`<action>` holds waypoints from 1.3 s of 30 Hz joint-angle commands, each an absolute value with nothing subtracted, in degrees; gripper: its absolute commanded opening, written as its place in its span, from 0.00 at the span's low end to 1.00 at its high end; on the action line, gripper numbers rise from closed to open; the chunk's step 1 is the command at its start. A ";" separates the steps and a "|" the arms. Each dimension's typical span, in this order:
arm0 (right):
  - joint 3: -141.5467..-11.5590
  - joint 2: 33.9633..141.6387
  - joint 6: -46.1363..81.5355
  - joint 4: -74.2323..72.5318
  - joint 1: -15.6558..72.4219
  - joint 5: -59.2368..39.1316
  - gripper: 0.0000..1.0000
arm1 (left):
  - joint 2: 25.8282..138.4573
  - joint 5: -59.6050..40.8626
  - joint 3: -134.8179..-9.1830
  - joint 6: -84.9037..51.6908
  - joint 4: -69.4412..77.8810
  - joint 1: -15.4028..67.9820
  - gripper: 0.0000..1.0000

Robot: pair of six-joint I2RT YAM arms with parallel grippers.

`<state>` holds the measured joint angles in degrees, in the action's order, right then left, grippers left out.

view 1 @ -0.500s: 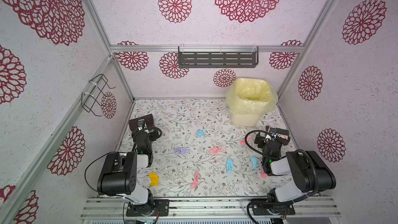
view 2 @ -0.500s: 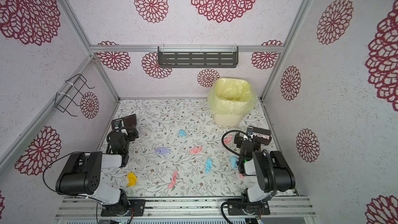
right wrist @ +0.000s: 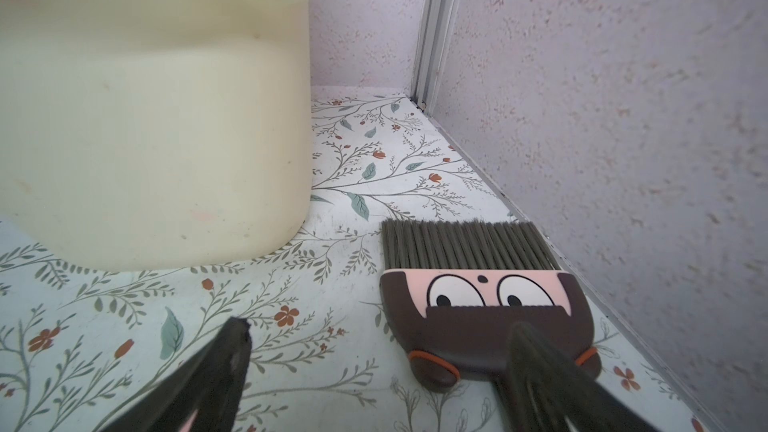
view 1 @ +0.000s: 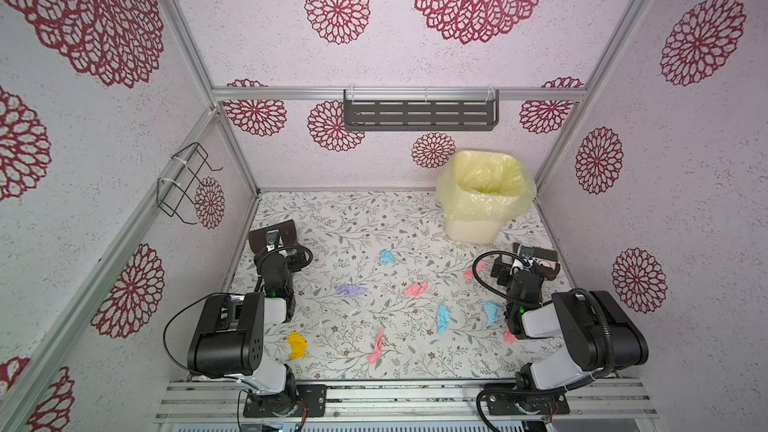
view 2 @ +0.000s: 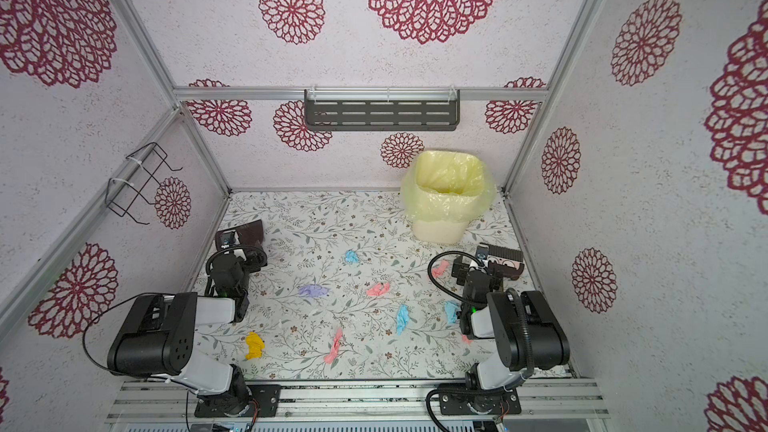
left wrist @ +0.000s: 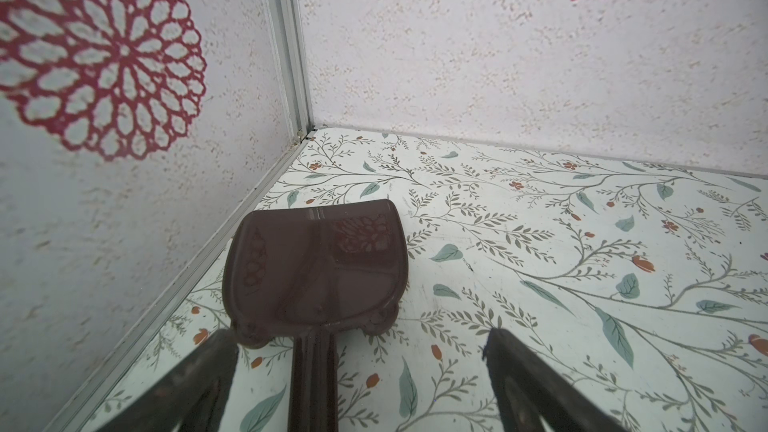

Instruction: Sweep away the paper scraps from the table

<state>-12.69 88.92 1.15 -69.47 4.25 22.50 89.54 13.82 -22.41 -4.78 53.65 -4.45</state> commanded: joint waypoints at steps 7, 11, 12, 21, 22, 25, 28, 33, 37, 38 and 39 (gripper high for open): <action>-13.70 88.42 2.39 -71.15 4.01 23.20 0.99 | 89.30 13.55 -23.02 -5.27 53.36 -4.80 0.97; -13.75 88.49 2.30 -71.07 4.03 23.27 0.99 | 89.25 10.66 -23.99 -5.87 51.38 -6.10 0.97; -13.80 88.51 2.45 -70.95 4.04 23.08 0.99 | 89.20 10.05 -24.12 -5.99 51.04 -6.31 0.97; -22.23 70.33 5.50 -39.42 7.65 32.32 0.99 | 77.05 12.61 -29.94 -4.01 31.73 -2.93 0.97; -24.43 67.61 7.08 -32.48 7.81 32.82 0.99 | 75.84 12.68 -30.87 -4.20 29.92 -2.35 0.97; -27.24 58.86 10.98 -20.46 8.43 33.87 0.99 | 72.79 12.13 -35.11 -5.72 20.27 -0.41 0.97; -31.65 51.39 13.64 -10.62 8.44 33.35 0.99 | 71.06 11.53 -39.20 -7.23 12.56 1.85 0.97; -48.84 55.12 14.61 4.50 7.32 31.27 0.99 | 70.61 8.72 -45.63 -9.50 4.23 4.90 0.97; -61.14 62.37 16.98 10.14 3.47 24.42 0.99 | 71.95 6.53 -49.88 -11.27 0.71 6.10 0.97; -63.38 64.07 17.77 10.57 2.22 22.34 0.99 | 72.23 6.14 -50.62 -11.70 0.12 6.22 0.97; -65.43 65.74 18.42 11.00 1.11 20.83 0.99 | 72.41 5.78 -51.07 -12.00 -0.20 6.28 0.97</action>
<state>-60.73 62.85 14.98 3.95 3.57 26.06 71.59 7.99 -49.10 -9.98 4.49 5.93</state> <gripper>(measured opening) 0.989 0.972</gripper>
